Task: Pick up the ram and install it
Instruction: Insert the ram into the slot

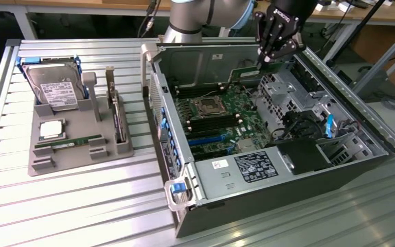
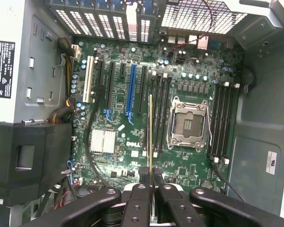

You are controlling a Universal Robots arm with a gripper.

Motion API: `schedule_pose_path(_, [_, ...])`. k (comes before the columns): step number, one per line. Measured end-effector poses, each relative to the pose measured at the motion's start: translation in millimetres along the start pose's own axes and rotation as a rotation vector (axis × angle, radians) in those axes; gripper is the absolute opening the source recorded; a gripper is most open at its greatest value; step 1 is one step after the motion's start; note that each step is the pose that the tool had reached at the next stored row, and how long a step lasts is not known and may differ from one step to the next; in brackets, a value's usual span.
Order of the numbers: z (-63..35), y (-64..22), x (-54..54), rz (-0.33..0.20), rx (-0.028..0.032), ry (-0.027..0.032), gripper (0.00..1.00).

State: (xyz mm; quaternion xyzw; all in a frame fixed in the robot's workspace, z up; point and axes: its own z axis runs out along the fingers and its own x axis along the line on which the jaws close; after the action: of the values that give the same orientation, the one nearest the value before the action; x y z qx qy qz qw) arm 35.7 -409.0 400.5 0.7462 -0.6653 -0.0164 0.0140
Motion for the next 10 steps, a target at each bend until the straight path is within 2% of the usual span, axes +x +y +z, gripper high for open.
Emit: schedule_pose_path(10, [4.5, -0.2, 0.0, 0.0, 0.0, 0.0, 0.13])
